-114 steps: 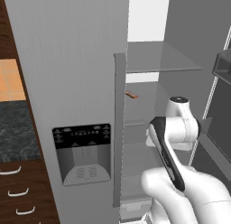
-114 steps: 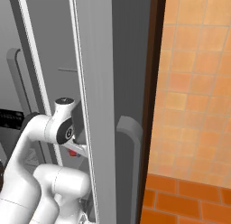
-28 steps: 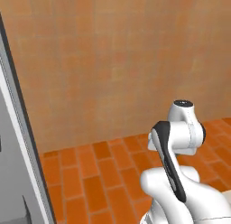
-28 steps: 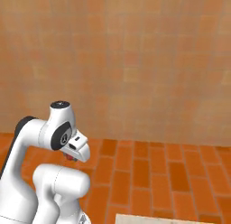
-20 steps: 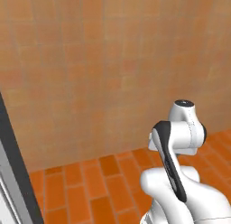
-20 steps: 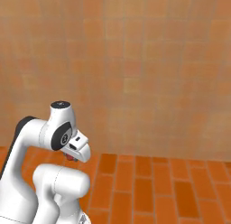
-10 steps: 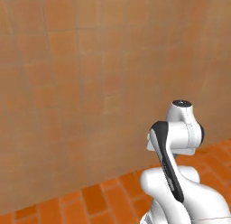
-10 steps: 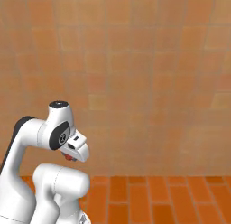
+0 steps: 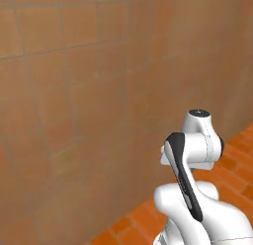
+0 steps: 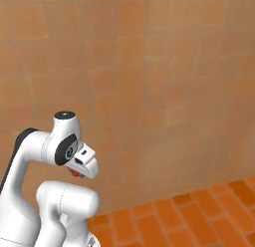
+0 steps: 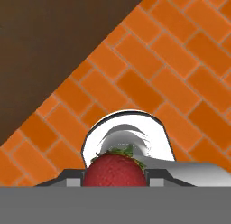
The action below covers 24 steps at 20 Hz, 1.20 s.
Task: Take the strawberry from the fridge and place it on top of the pancake, located on the dining counter.
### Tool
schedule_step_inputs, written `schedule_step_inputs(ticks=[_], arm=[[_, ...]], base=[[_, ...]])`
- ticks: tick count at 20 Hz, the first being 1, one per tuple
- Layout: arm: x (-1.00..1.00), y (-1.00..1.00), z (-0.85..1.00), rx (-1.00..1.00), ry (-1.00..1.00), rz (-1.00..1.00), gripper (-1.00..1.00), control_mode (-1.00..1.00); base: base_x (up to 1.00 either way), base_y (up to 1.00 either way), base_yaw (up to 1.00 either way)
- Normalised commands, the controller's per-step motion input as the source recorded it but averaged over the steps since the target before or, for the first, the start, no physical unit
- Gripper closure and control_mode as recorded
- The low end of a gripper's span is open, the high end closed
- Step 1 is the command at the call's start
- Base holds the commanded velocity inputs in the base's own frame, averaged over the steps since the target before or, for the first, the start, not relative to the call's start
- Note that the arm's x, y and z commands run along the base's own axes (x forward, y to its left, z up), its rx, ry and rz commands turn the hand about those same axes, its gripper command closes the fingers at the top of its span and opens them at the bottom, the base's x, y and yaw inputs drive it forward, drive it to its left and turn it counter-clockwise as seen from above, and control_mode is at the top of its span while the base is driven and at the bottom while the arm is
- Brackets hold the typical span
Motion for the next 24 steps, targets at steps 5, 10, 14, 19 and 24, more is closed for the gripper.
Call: schedule_step_inputs(ticks=[5, 10, 14, 19, 24], arm=[[0.0, 0.0, 0.0, 0.0, 0.0, 0.0, 1.0, 1.0], [0.0, 0.0, 0.0, 0.0, 0.0, 0.0, 1.0, 1.0], [0.0, 0.0, 0.0, 0.0, 0.0, 0.0, 1.0, 1.0], [0.0, 0.0, 0.0, 0.0, 0.0, 0.0, 1.0, 1.0], [0.0, 0.0, 0.0, 0.0, 0.0, 0.0, 1.0, 1.0]], base=[[0.9, -0.34, -0.55], [0.74, -0.31, -0.62], [0.66, -0.27, -0.66], [0.51, -0.29, -0.71], [0.51, -0.33, -0.72]])
